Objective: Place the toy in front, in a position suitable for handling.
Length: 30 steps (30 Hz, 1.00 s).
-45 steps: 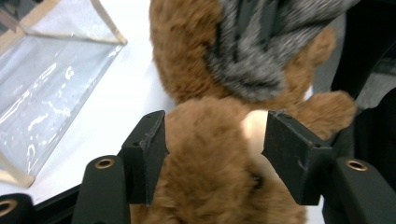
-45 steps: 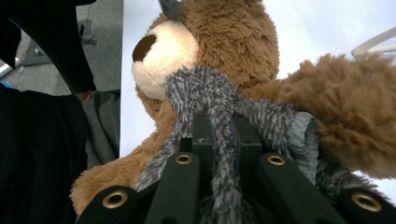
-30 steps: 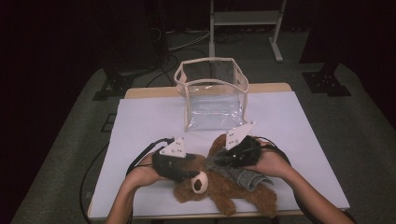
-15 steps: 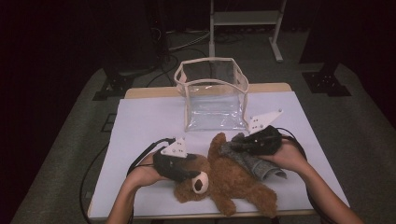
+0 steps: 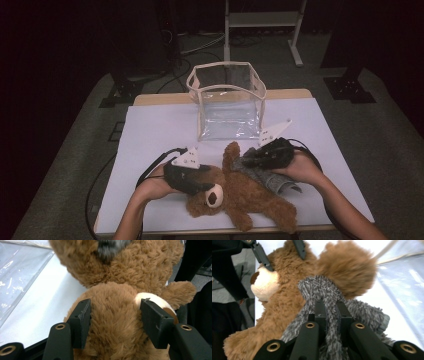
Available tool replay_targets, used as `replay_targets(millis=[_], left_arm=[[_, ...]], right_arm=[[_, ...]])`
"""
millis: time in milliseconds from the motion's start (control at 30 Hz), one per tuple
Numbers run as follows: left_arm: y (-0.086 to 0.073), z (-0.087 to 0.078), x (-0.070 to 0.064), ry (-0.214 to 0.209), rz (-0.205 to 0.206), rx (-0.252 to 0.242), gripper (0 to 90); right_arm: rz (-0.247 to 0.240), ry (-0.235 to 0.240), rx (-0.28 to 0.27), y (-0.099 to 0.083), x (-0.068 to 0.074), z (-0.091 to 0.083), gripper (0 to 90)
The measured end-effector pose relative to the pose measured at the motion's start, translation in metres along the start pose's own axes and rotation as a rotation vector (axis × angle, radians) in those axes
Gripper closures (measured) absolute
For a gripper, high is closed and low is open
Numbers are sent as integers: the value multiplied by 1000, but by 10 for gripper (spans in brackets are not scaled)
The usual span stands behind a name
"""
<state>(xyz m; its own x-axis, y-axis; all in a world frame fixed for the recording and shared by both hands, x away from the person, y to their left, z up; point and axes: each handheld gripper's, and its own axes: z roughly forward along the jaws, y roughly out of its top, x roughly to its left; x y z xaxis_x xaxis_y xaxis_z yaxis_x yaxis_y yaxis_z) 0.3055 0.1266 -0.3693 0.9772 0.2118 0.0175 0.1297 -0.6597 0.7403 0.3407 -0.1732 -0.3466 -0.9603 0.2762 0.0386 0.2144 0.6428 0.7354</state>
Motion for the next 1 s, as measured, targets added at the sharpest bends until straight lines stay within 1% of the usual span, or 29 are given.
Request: replay_targets(millis=[33, 67, 100, 167, 233, 333, 400, 433, 467, 500, 533, 567, 600, 633, 667, 700, 767, 800, 833, 900, 967, 1000], left_arm=[[0, 0, 0, 0, 1, 2, 427], [0, 0, 0, 0, 1, 2, 427], [0, 0, 0, -1, 0, 3, 426], [0, 0, 0, -1, -5, 1, 426], [0, 0, 0, -1, -4, -1, 426], [0, 0, 0, 0, 5, 2, 426], [0, 0, 0, 0, 4, 0, 426], [0, 0, 0, 0, 4, 0, 426], [0, 0, 0, 0, 4, 0, 426], [0, 0, 0, 1, 4, 1, 426], [0, -1, 0, 1, 6, 2, 426], [-1, -1, 0, 0, 6, 1, 426], [-1, -1, 0, 0, 4, 0, 426], [-1, -1, 0, -1, 4, -1, 426], [-1, -1, 0, -1, 3, -2, 426], [-1, -1, 0, -1, 2, -3, 426], [-2, -1, 1, -1, -1, -6, 425], [-2, -1, 1, -1, -1, -6, 426], [-2, -1, 1, -4, -3, -7, 426], [-2, -1, 1, -4, -5, -9, 425], [-2, -1, 1, -3, -7, -10, 425], [-2, -1, 1, -3, -6, -9, 425]], right_arm=[[5, -16, -25, 2, -2, -9, 821], [5, -16, -25, 2, -2, -9, 821], [-2, -33, -57, 8, -3, -18, 821], [-9, -40, -87, 17, -4, -24, 821], [-20, -41, -106, 26, -5, -26, 820], [-34, -28, -103, 36, -5, -19, 820], [-40, -13, -77, 38, -4, -8, 820], [-40, -13, -77, 38, -4, -8, 820], [-36, -2, -64, 37, -4, -2, 820], [-41, 13, -26, 33, -3, 12, 821], [-34, 19, -13, 32, -2, 16, 821], [-41, 31, 4, 29, -2, 21, 820], [-35, 35, 22, 26, 0, 25, 821], [-39, 30, 37, 24, 0, 26, 821], [-33, 28, 37, 21, 0, 25, 820], [-27, 33, 27, 18, -2, 21, 820], [-10, 24, 21, 11, -4, 12, 821], [-10, 24, 21, 11, -4, 12, 821], [20, 14, 19, 0, -8, 2, 820], [48, 1, 14, -14, -12, -8, 820], [95, -7, -1, -28, -15, -18, 820], [109, -18, -6, -35, -17, -23, 820]])
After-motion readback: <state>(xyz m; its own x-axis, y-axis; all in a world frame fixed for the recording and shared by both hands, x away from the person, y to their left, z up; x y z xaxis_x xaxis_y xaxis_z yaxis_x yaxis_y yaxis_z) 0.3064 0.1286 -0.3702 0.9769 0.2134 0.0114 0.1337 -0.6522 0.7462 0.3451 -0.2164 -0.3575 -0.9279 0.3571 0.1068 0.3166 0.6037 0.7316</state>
